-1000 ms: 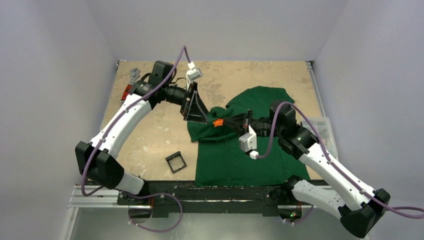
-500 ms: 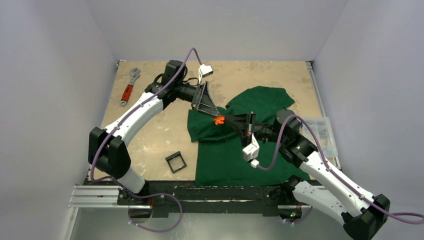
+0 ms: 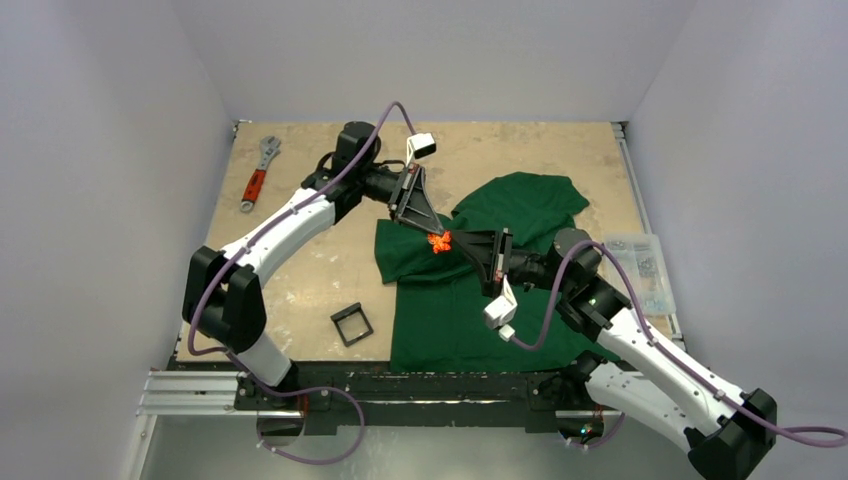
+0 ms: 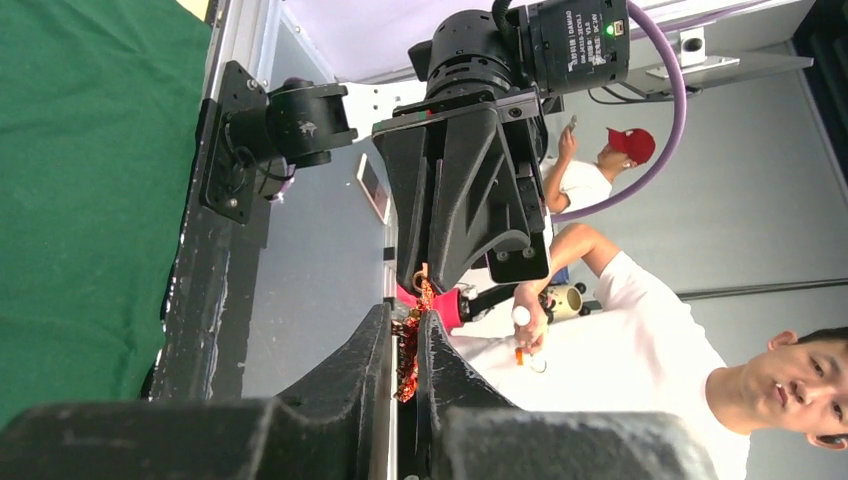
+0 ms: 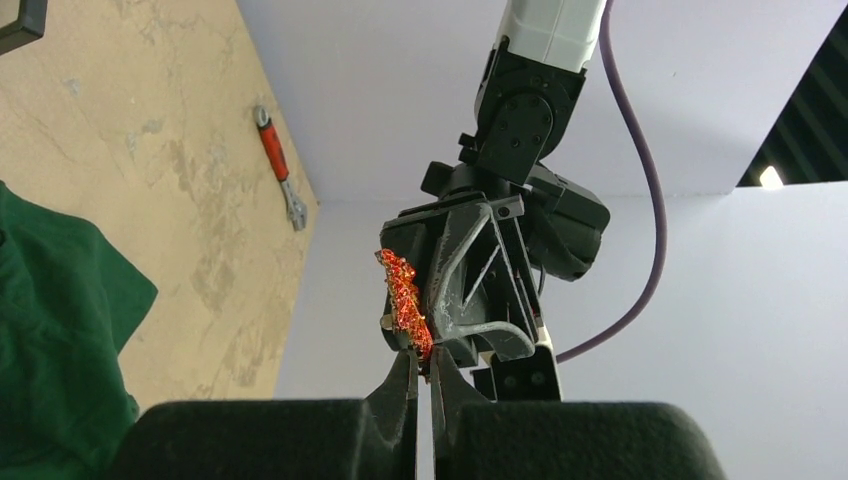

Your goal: Remove the brooch from the garment

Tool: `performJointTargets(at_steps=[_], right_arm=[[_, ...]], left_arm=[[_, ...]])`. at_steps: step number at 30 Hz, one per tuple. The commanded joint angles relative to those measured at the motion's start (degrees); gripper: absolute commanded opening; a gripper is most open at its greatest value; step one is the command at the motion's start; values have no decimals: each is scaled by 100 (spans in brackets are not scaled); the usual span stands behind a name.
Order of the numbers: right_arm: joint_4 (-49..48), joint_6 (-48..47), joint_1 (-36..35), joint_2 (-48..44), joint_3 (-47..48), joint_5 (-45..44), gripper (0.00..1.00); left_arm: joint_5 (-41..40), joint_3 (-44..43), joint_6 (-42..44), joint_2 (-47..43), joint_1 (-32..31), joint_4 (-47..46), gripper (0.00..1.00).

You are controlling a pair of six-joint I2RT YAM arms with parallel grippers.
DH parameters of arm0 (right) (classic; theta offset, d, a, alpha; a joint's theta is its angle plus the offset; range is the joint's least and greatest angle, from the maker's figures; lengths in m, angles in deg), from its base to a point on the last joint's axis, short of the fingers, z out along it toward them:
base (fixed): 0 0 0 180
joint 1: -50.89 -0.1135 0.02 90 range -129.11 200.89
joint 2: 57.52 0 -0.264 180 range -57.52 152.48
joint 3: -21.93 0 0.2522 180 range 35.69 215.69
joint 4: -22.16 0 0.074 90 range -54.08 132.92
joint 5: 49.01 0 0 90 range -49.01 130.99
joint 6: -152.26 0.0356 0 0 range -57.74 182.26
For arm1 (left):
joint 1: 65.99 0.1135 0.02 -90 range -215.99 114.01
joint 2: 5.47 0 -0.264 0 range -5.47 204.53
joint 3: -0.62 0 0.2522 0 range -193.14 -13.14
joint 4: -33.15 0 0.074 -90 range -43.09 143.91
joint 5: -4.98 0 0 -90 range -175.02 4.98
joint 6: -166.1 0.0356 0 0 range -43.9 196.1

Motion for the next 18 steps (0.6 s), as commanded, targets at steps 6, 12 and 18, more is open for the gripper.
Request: performJointTargets(at_steps=[6,12,18], right_arm=[[-537,619,-32,-122,-80,-856,71],[262,2033,-22,-299,-43,-2640,99],[1846,5175,-20,30,1194,-2862,93]], left_arm=[[150,55,-252,-225,85,-933,0],[-616,463,-2117,-287,712,-3924,0],[-1402,708,-2625,-299,889,-5214,0]])
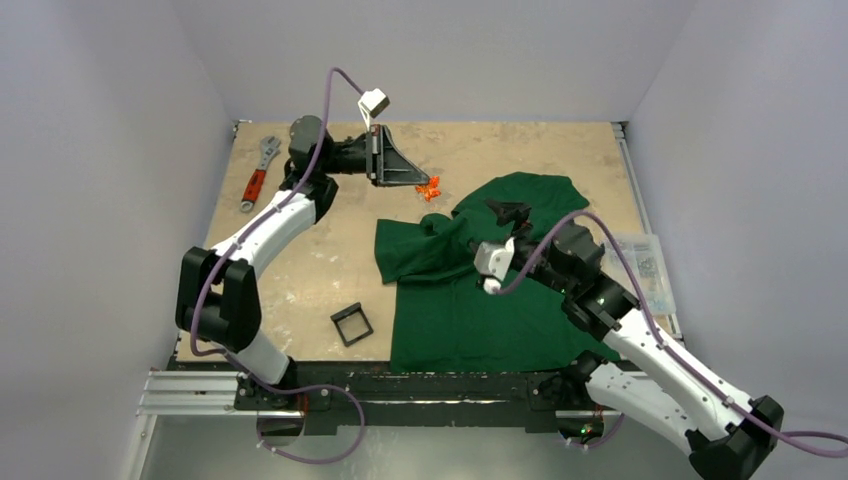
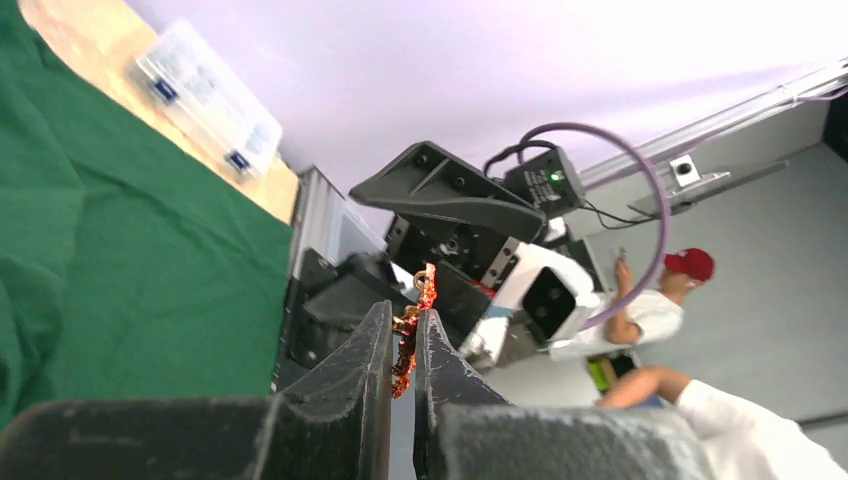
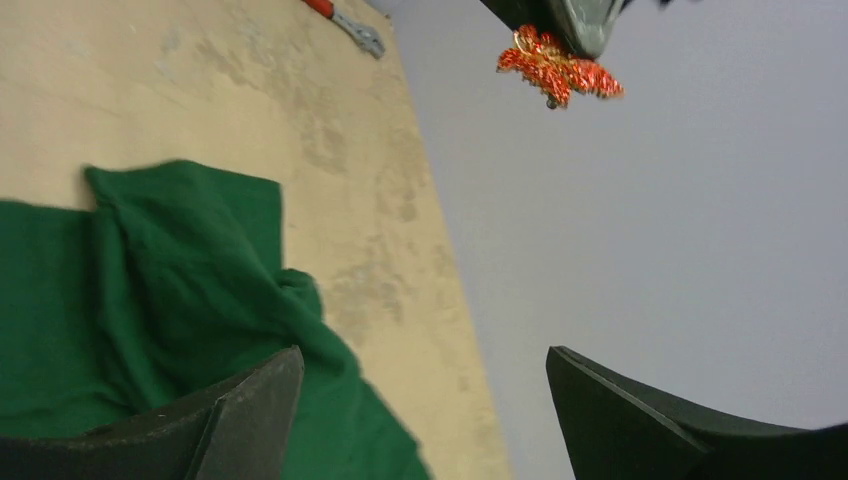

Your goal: Remove the brooch from the garment

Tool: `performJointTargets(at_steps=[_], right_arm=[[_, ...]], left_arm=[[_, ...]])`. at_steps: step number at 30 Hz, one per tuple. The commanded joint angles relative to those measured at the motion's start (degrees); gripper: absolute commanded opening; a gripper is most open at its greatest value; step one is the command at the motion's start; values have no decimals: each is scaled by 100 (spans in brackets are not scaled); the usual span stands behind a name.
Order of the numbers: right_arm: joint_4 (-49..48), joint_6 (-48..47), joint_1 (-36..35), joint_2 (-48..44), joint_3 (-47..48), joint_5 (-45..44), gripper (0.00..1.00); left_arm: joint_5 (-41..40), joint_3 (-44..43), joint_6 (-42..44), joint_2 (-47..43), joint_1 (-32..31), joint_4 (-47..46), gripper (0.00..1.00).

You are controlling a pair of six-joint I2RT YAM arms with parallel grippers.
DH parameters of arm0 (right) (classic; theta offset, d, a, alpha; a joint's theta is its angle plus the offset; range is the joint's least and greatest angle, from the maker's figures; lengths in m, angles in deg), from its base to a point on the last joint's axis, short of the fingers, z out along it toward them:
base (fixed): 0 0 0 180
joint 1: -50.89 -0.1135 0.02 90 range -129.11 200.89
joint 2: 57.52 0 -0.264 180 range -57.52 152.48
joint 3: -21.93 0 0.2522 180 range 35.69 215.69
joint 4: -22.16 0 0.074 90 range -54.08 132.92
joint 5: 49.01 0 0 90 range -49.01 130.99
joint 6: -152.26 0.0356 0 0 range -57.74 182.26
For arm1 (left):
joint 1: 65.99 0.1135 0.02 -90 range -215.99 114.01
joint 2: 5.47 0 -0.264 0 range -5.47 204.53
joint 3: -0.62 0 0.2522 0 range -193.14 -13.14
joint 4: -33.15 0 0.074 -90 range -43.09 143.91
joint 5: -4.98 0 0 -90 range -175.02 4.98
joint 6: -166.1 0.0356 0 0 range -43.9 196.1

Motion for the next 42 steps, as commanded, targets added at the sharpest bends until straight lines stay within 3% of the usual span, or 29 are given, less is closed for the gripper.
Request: performJointTargets(at_steps=[1,4,7,12,15,18,23,30,35,37,42], right_arm=[[1191,3227,-4,437,1395,-495,89],[1778,4840,18,1052,2364,-360,85],[2008,5934,55,1414,3045,48,89],[1951,6746,150,1693,3443,462,97],[1928,7282,153,2002,3749,751,98],[1641,7653,153,2207,3775,1189,98],[1302,7867,151,2321,3612,1363,83],[1321,7601,379,2222,3506,2234,80],[1342,7609,922,2130,3326,3174,66],[1232,7568,952,2101,3302,3388,60],[735,7689,948,2167,3356,3741,57]], left_arm=[[-736,163,98,-369,-7,-801,0],[-1423,324,1400,-980,4,630,0],[-2186,485,2031,-1421,4,1565,0],[-3507,384,2304,-1970,-174,3022,0],[-4913,133,2755,-2336,-609,4488,0],[-5595,193,2746,-2554,-877,4832,0],[-5305,509,2730,-2768,-971,4268,0],[-3212,1145,2567,-2916,-868,1915,0],[-2251,1232,1894,-2585,-504,583,0],[-2066,1257,1562,-2449,-462,40,0],[-2099,1248,1574,-2396,-497,-29,0]])
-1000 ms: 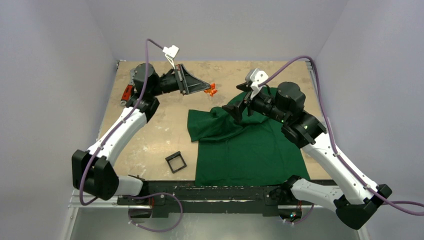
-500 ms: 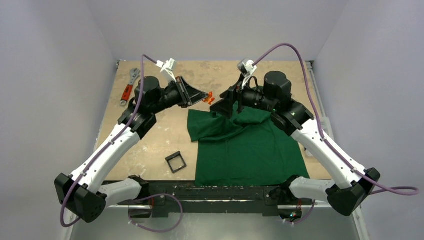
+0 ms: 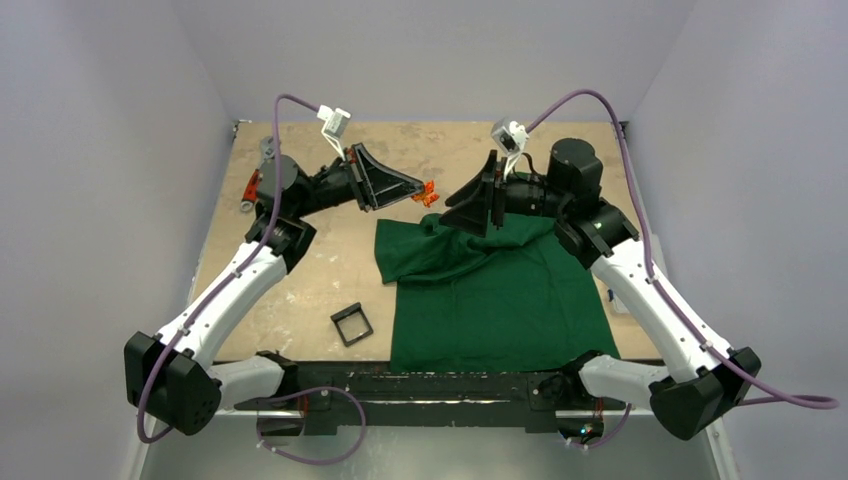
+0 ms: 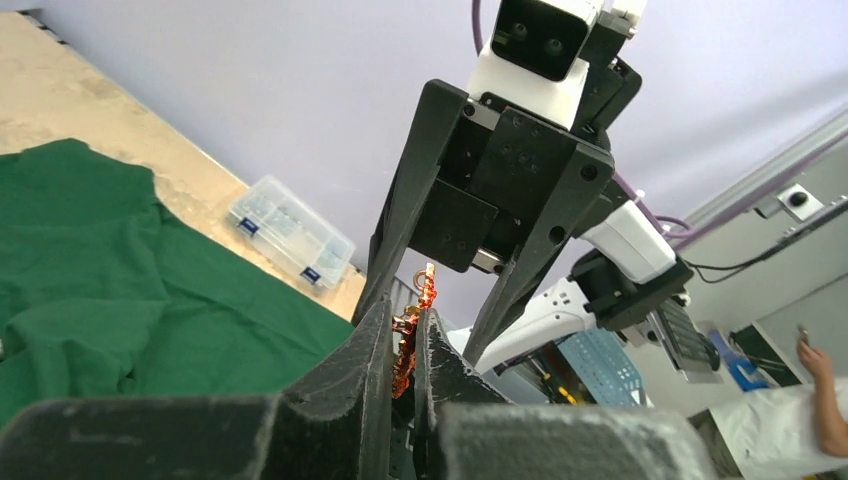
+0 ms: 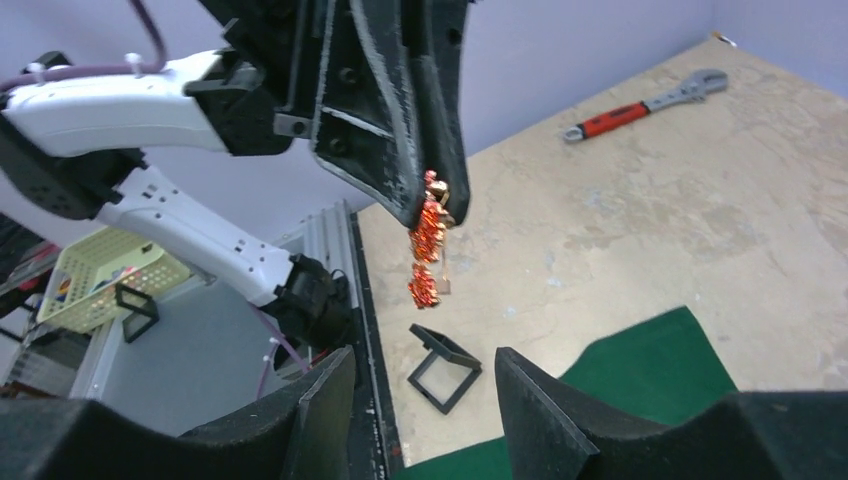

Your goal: Remove the brooch from the garment

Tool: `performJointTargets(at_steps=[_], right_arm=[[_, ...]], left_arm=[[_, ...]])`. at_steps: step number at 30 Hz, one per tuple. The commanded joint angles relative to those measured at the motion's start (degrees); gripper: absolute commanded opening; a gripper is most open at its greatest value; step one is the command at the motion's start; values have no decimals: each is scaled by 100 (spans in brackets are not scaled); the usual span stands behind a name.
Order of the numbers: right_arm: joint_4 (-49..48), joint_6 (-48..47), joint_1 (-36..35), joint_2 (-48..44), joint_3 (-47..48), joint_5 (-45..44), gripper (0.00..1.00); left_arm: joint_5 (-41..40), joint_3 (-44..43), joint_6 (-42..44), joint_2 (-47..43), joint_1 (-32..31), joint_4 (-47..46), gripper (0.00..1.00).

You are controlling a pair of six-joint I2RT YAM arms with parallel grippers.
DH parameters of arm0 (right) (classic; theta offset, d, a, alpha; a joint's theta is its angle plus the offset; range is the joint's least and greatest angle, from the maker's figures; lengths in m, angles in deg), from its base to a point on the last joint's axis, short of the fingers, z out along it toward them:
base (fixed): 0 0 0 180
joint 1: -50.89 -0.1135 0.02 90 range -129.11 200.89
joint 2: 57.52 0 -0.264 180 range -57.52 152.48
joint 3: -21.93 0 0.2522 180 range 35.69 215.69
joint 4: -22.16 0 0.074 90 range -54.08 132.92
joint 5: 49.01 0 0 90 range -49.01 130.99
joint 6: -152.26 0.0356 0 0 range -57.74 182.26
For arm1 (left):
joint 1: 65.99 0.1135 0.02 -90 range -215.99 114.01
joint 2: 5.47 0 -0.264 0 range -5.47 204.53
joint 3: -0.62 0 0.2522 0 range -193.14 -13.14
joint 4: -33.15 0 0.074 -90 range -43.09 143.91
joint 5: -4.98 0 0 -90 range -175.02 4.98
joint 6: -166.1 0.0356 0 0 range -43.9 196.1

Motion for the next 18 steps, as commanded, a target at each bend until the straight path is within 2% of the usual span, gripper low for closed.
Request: performJointTargets(at_steps=[1,4,10,16,18], right_arm=[[-685,137,-26,-51,99,655,57],[-857,233,-27,60,149,678,57],[-1334,576,-27,263,200,686,48],[-1628,701,-65,379,296,818,45],[-1634,662,-119,372,275,828,40]], left_arm=[[348,3,-236,24,-5,-804,0],[368,-14,-240,36,-14,-820,0],[427,-11,-232,40,-49,-871,0],[370,34,-237,58,-67,-881,0],[357,38,-242,66,-73,-871,0]])
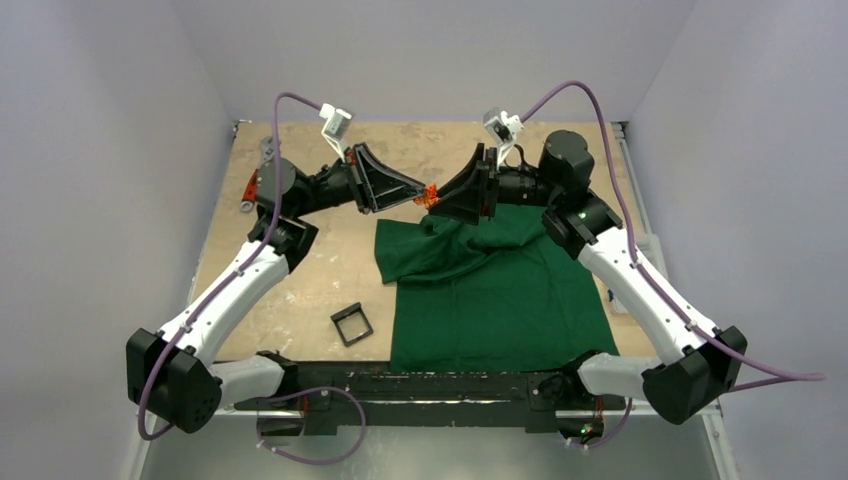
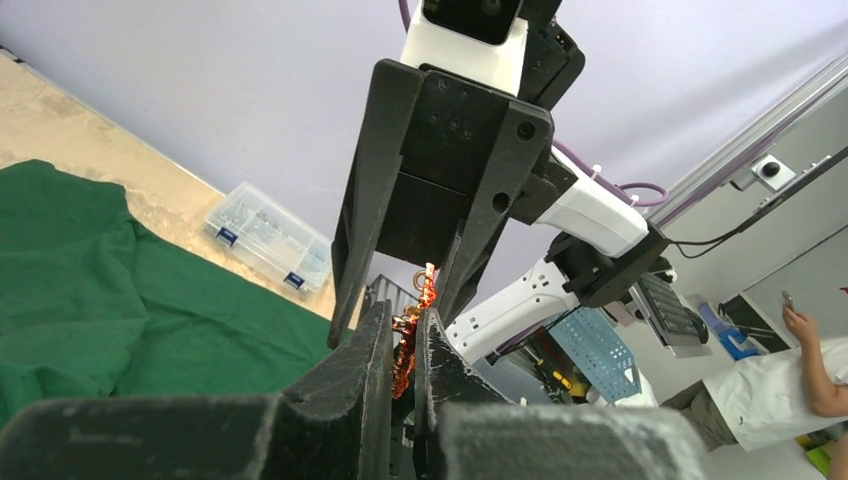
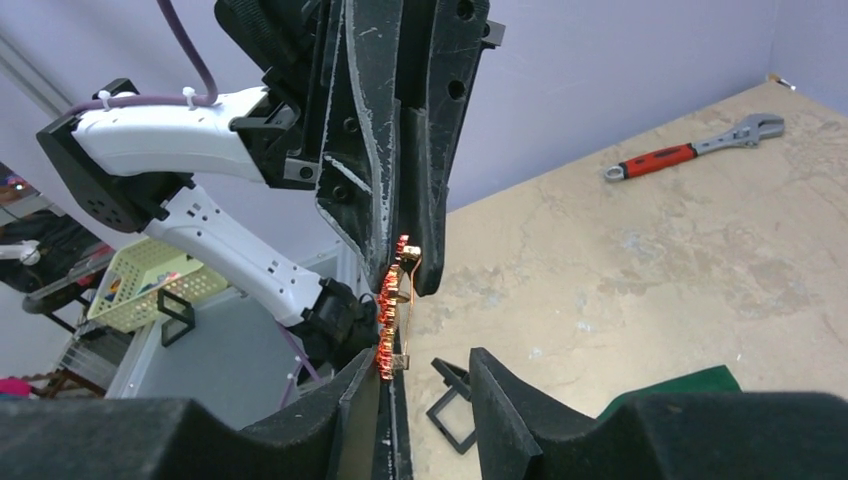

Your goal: Remove the brooch from the garment

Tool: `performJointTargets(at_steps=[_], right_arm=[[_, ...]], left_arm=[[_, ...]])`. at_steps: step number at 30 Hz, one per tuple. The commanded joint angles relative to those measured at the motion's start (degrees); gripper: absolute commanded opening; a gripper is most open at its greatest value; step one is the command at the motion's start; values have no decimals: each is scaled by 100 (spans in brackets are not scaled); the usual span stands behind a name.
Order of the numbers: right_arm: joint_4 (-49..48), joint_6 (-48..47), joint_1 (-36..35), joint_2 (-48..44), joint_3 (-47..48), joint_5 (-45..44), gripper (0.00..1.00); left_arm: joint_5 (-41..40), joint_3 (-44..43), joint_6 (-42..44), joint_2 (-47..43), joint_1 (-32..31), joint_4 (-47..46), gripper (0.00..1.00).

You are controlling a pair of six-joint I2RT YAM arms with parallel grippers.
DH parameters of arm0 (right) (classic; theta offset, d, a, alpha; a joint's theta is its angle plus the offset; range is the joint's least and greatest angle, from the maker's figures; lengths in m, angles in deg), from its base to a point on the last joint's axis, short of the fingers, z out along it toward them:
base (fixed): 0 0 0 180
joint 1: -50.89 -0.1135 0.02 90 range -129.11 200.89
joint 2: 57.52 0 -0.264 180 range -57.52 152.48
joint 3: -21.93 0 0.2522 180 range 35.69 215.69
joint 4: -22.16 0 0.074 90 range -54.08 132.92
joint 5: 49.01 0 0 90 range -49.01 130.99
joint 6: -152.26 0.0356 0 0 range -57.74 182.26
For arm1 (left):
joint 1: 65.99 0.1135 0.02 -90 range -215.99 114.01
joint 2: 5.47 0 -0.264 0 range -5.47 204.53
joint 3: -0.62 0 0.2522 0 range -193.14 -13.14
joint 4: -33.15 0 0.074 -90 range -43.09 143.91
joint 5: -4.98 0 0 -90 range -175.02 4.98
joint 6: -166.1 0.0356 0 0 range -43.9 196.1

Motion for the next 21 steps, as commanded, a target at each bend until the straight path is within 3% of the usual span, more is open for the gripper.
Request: performJointTargets(at_steps=[1,4,6,7,9,15,17,21], right_arm=[[-416,76,-130,-84,244,196,32],[-420,20,-163,-80,240,220,17],[-412,-2,-165,-68,261,244,2],[-395,-20,-162,-71,271,261,0],[-285,-105,-165,-90,292,268,0],[691,-906,-153,-118,452,523,0],[1198,-1311,-154,-107,534,600,0],[2709,-2347,-159,111,777,771,0]], left_arm=[[17,14,-55,7,-34,-290,0],[13,22,-37,9,-43,-246,0],[13,22,-26,20,-43,-226,0],[23,23,-25,28,-38,-216,0],[66,14,-3,29,-43,-168,5],[375,-120,637,-159,149,629,44],[563,-252,1364,-316,354,1201,51],[1105,-1123,3673,-427,649,3567,51]])
